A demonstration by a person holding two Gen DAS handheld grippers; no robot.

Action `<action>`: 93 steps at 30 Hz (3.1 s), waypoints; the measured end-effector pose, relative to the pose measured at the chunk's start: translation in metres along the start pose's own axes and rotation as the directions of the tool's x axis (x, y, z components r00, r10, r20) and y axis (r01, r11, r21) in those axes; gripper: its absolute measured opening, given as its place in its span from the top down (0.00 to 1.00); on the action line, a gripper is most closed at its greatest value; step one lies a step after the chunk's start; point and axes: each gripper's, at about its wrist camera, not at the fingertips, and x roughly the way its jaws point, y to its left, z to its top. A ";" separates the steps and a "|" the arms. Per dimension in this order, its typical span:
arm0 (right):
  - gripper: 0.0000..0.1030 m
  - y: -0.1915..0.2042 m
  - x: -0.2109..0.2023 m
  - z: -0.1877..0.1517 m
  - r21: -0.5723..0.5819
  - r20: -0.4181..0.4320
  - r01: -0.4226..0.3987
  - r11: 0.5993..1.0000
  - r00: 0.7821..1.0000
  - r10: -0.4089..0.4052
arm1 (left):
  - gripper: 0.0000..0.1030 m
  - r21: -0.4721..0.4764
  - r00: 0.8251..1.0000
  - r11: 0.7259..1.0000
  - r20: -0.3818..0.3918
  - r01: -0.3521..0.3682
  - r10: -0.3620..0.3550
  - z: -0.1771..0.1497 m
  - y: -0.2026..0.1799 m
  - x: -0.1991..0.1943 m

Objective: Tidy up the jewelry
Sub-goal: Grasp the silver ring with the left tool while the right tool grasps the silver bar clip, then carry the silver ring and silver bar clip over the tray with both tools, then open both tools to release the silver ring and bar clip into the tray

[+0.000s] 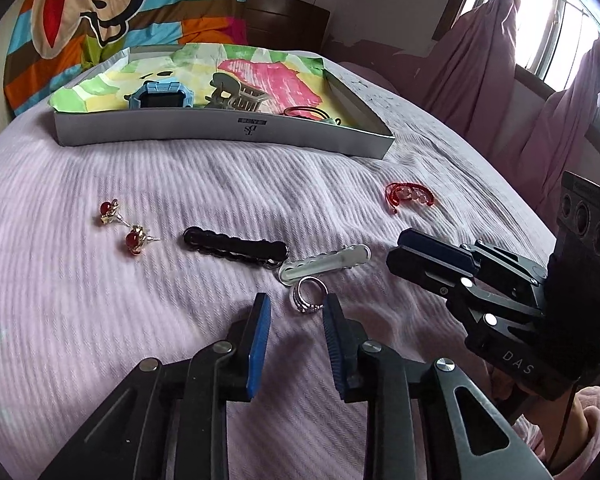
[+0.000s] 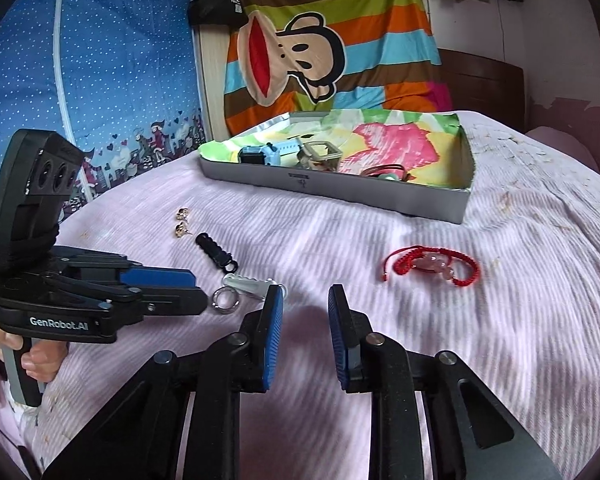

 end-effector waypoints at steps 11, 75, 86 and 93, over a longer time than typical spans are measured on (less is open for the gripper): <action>0.85 0.012 0.021 0.004 -0.016 -0.038 -0.058 0.998 0.998 0.058 | 0.82 -0.052 0.999 0.998 -0.026 0.026 -0.027 0.003 0.003 0.011; 0.98 -0.055 0.099 0.084 0.140 0.074 0.035 0.990 0.996 -0.046 | 0.92 -0.125 0.957 0.970 0.179 -0.208 0.228 0.134 0.045 0.047; 0.96 -0.059 0.091 0.080 0.148 0.091 0.042 0.988 0.994 -0.056 | 0.60 -0.114 0.950 0.974 0.222 -0.198 0.219 0.127 0.036 0.033; 0.67 -0.062 0.070 0.076 0.168 0.134 0.071 0.983 0.987 -0.094 | 0.29 -0.118 0.923 0.966 0.289 -0.231 0.256 0.118 0.026 0.009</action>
